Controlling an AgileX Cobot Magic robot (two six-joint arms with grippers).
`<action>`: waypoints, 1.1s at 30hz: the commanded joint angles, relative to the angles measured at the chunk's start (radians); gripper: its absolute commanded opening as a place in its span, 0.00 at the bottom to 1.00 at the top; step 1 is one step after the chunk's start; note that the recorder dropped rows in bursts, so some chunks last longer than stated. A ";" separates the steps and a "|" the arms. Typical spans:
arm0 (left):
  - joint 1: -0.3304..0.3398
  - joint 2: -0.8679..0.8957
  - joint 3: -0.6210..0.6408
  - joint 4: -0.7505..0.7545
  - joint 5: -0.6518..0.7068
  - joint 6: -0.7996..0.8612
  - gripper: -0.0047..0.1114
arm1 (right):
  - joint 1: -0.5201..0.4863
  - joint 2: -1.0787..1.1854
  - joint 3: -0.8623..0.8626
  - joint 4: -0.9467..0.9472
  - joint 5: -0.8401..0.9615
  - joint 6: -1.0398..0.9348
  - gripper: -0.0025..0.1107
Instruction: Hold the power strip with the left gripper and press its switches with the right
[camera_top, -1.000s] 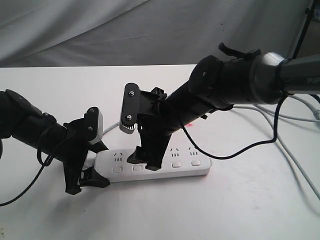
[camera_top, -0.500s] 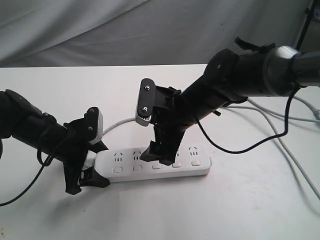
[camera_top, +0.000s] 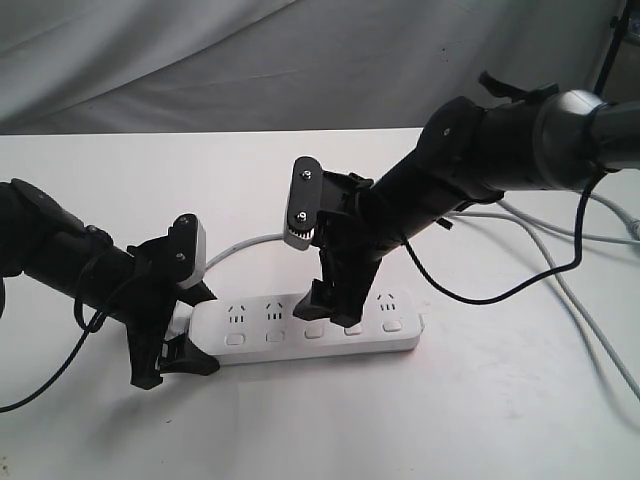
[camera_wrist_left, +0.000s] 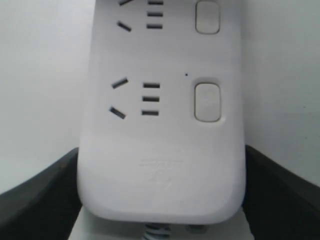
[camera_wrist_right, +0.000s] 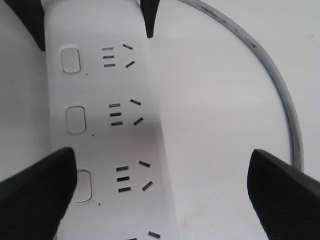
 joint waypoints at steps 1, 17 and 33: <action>-0.007 0.001 -0.003 0.008 -0.039 0.007 0.04 | -0.007 0.020 0.009 -0.003 -0.017 -0.004 0.77; -0.007 0.001 -0.003 0.008 -0.039 0.007 0.04 | -0.007 0.031 0.009 -0.003 -0.030 -0.013 0.77; -0.007 0.001 -0.003 0.008 -0.039 0.007 0.04 | -0.007 0.061 0.009 -0.011 -0.042 -0.026 0.77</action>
